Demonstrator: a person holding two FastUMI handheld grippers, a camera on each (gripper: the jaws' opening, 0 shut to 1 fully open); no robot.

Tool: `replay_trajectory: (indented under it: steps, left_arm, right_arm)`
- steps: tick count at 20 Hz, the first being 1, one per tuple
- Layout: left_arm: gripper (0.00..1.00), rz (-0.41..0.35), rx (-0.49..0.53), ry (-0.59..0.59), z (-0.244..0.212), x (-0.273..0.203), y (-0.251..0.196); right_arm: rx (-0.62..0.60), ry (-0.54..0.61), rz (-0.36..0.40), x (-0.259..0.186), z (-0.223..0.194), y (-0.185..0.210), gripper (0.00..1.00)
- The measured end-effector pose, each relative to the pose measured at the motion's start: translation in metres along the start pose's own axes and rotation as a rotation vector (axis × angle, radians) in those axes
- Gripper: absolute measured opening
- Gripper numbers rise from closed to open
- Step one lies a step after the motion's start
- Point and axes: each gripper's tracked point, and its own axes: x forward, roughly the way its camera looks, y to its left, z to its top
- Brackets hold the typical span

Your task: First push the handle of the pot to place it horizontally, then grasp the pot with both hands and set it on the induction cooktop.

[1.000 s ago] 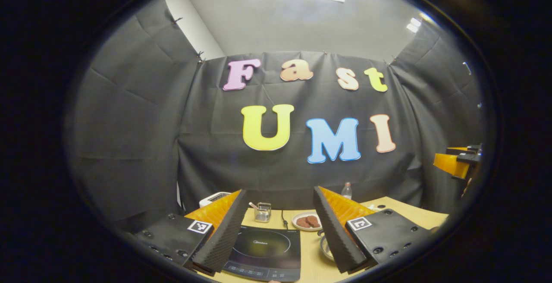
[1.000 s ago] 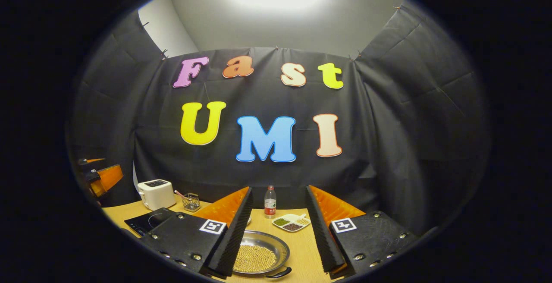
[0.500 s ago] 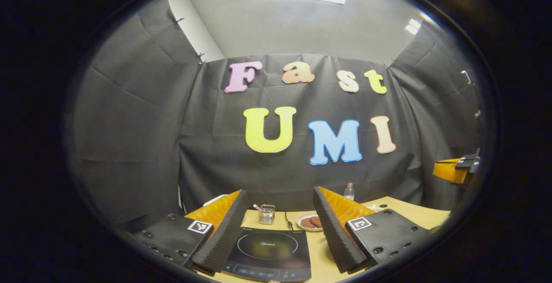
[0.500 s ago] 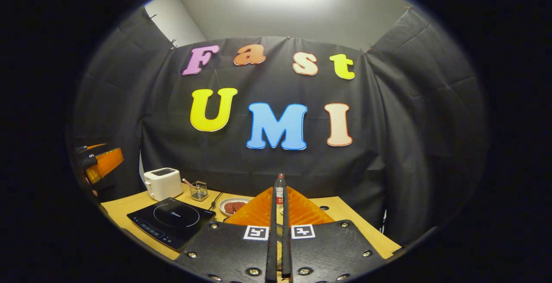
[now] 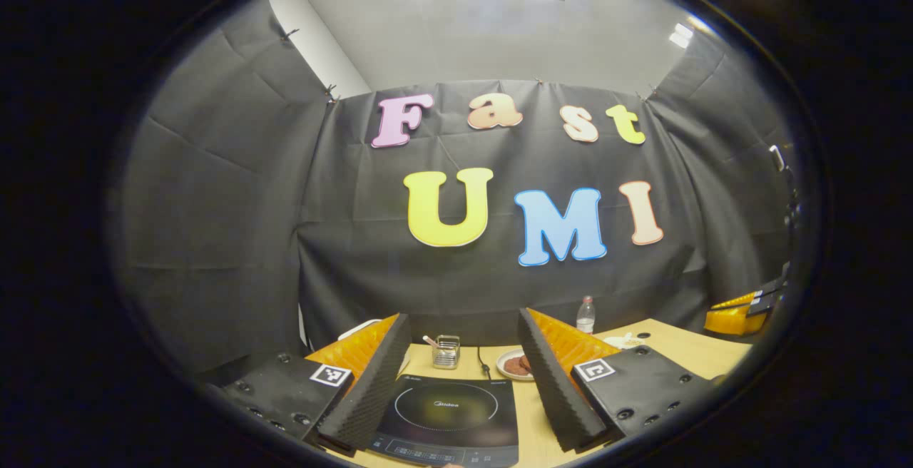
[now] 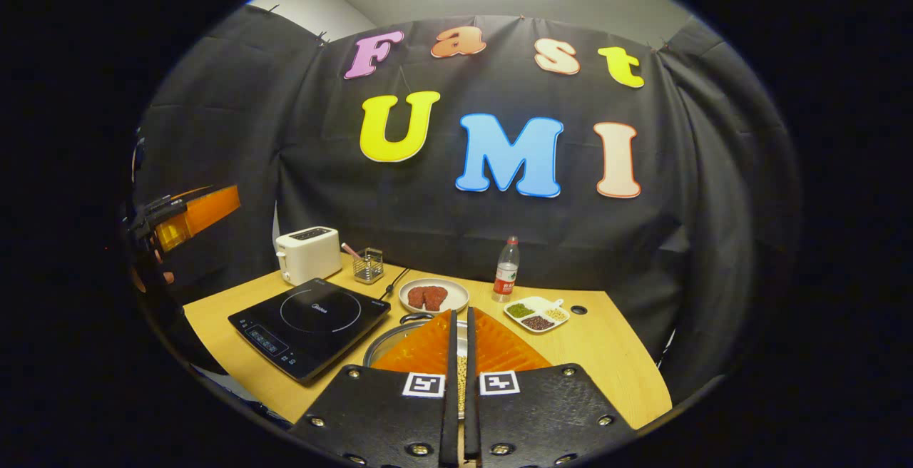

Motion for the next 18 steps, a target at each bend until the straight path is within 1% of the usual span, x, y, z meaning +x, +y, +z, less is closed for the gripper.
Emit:
replay_trajectory:
  steps: [5, 8, 9, 10, 11, 14, 15, 16, 17, 18]
  left_arm:
    - [1.00, 0.010, -0.020, 0.032, -0.011, 0.025, -0.018]
    - [1.00, 0.007, -0.004, 0.032, -0.011, 0.038, -0.032]
    - [0.98, 0.004, 0.000, 0.035, -0.012, 0.041, -0.036]
    - [0.98, 0.002, -0.002, 0.039, -0.014, 0.044, -0.039]
    - [1.00, 0.001, -0.008, 0.039, -0.013, 0.046, -0.043]
    - [1.00, 0.010, -0.009, 0.042, -0.014, 0.051, -0.048]
    - [0.98, 0.012, -0.004, 0.046, -0.015, 0.053, -0.050]
    - [1.00, 0.013, 0.001, 0.050, -0.018, 0.054, -0.052]
    - [1.00, 0.014, 0.005, 0.055, -0.019, 0.055, -0.055]
    - [0.98, 0.015, 0.009, 0.060, -0.022, 0.056, -0.056]
  right_arm:
    - [-0.008, 0.115, 0.080, 0.013, -0.040, -0.001, 0.04]
    - [-0.030, 0.175, 0.125, 0.018, -0.064, -0.001, 0.04]
    - [-0.032, 0.196, 0.140, 0.020, -0.071, -0.001, 0.04]
    - [-0.027, 0.218, 0.158, 0.023, -0.079, 0.000, 0.04]
    - [-0.020, 0.236, 0.174, 0.024, -0.084, 0.001, 0.04]
    - [-0.012, 0.300, 0.223, 0.025, -0.107, 0.004, 0.04]
    - [-0.015, 0.323, 0.242, 0.024, -0.114, 0.005, 0.04]
    - [-0.017, 0.345, 0.266, 0.023, -0.121, 0.007, 0.04]
    - [-0.019, 0.358, 0.284, 0.023, -0.127, 0.008, 0.04]
    - [-0.021, 0.382, 0.305, 0.021, -0.136, 0.008, 0.04]
